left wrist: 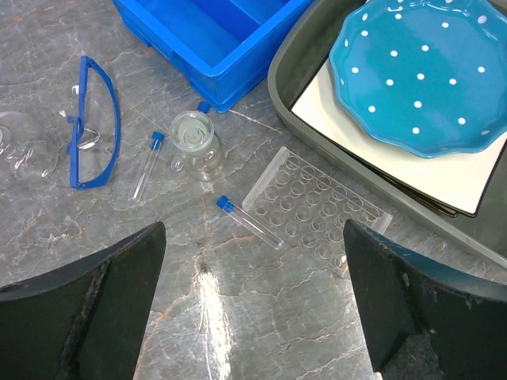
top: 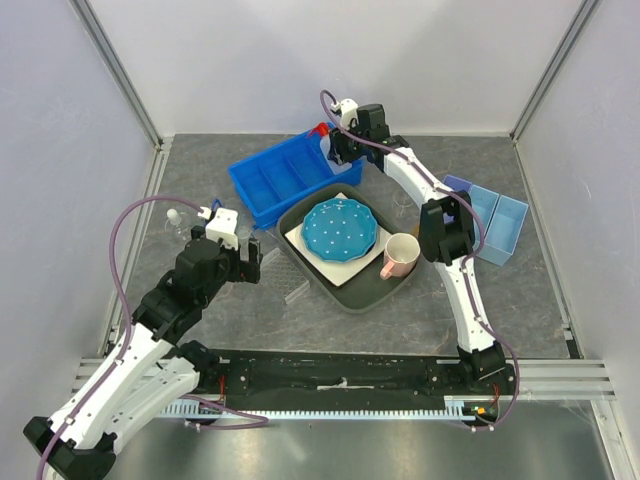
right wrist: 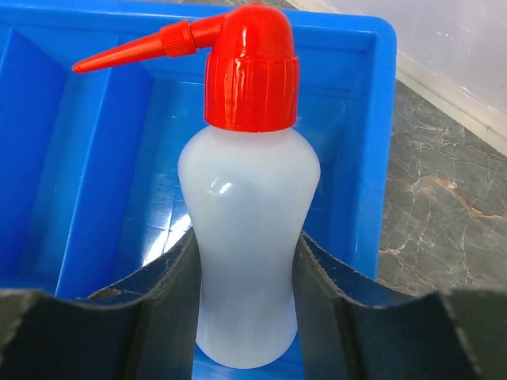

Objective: Organize the chemistry lab equipment

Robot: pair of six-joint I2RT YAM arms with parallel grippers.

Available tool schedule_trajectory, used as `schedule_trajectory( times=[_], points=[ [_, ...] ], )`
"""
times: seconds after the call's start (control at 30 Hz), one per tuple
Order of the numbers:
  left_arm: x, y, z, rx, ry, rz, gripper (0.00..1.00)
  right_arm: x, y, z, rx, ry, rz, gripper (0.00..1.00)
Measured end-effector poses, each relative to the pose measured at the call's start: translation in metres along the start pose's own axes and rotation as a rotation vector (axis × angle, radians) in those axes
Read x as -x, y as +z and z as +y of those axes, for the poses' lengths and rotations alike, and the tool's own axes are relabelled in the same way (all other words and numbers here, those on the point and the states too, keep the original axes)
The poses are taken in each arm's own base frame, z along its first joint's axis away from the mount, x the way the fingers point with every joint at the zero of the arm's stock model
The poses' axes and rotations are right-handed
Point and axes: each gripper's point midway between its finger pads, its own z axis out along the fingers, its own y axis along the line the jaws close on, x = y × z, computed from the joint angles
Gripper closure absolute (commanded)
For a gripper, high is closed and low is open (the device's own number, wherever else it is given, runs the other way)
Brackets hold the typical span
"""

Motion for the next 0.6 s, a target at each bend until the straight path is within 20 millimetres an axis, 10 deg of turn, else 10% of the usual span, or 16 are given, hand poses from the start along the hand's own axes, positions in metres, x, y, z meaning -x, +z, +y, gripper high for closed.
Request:
schedule_trajectory(
  times=[0.27,0.6],
  points=[
    [0.0,0.0,0.0,0.001,0.0,-0.001,0.0,-0.004,0.005,-0.003,-0.015,0.001,0.0,0.18],
    [0.004,-0.004,0.001,-0.002,-0.007,-0.024,0.0,0.003,-0.031,0.01,0.007,-0.005,0.024,0.13]
  ],
)
